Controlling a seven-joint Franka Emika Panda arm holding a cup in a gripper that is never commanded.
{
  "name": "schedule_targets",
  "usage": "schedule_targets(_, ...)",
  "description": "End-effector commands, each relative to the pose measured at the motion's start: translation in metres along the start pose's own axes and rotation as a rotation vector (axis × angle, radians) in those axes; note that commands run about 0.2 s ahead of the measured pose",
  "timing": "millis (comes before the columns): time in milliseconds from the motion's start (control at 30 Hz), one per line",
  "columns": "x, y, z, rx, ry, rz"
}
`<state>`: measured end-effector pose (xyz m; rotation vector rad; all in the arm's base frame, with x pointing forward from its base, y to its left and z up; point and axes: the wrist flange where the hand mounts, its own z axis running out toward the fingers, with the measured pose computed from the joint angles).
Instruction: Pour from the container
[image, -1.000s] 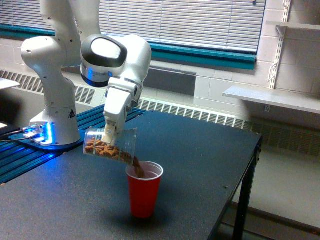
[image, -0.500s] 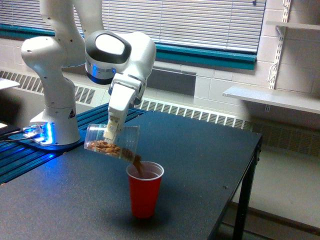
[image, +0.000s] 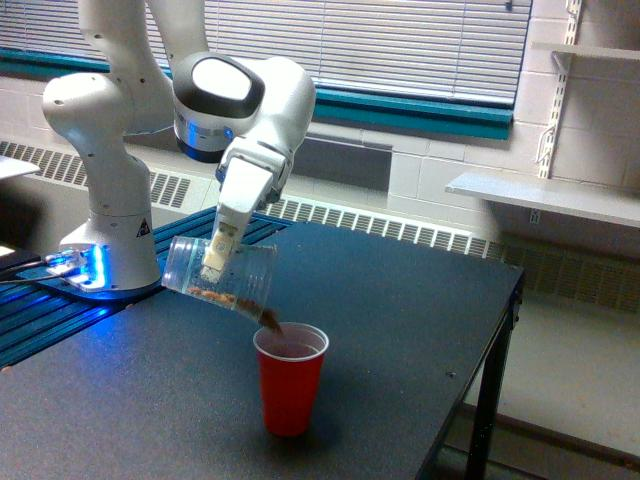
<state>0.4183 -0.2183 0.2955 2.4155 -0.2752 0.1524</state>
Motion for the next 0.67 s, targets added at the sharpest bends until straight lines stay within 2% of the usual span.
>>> schedule_targets(33,0.0055,0.0028,-0.0078,-0.008,0.006,-0.053)
schedule_targets(367,0.0073,0.0065,-0.0108,-0.011,0.004,-0.075)
schedule_targets(667,0.006,0.0043,-0.0108,0.007,0.005,-0.067)
